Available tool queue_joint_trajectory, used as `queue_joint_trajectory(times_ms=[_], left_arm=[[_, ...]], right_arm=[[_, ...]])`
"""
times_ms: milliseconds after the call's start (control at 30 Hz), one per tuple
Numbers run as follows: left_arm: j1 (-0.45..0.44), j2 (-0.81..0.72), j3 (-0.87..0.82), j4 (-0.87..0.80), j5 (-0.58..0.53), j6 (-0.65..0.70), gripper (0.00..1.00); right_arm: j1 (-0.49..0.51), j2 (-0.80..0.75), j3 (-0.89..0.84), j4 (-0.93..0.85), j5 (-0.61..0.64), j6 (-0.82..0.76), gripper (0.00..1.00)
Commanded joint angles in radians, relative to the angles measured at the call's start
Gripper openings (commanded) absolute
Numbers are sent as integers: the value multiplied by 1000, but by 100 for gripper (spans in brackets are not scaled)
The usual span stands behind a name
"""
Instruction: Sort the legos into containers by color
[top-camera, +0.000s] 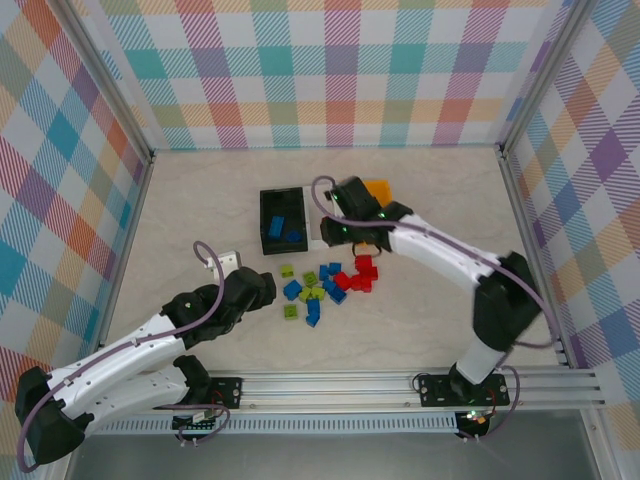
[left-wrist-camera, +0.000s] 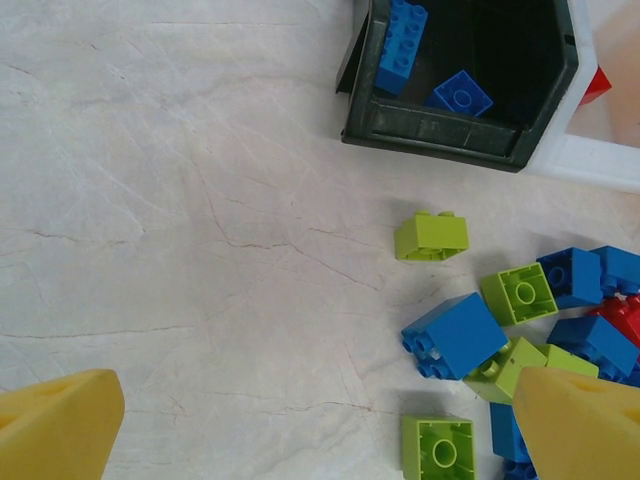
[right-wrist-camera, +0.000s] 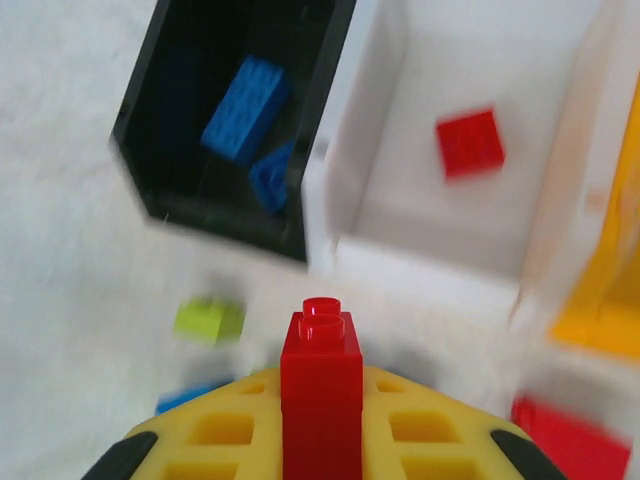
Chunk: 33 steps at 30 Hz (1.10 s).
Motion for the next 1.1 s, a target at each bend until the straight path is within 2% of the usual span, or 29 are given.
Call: queue_joint_trajectory(times_ms=[0,133,200,333,467,567,667,867,967,1067], left_arm=[[12,-4,27,-42,3,-5,100],[14,1,27,-41,28,-5,100],[14,6,28,-40,36,-3,100],[14,26,29,-29,62,19,100],[14,50,38,-26,73,30,100],[14,54,45,-24,74,34,100],[13,48,46,-18,76,32,100],[15,46,40,-11,66,32,100],[16,51,38,-2,63,33,100],[19,58,35,6,68,29,100]], right_arm=[[-36,163,145,-23,66,-55,18],[-64,337,310,-58,68,-44,19],[-71,390,365,-79,72,-38,23],[-73,401,408,-81,67,-46,41],[-71,308,376,-67,44,-43,58],[-66,177,245,-29,22,-25,67],[-60,26,66,1,-1,0,68],[-47,-260,-324,19,-32,52,61],[-39,-345,-459,-5,-27,66,52],[-39,-383,-556,-1,-8,90,53]])
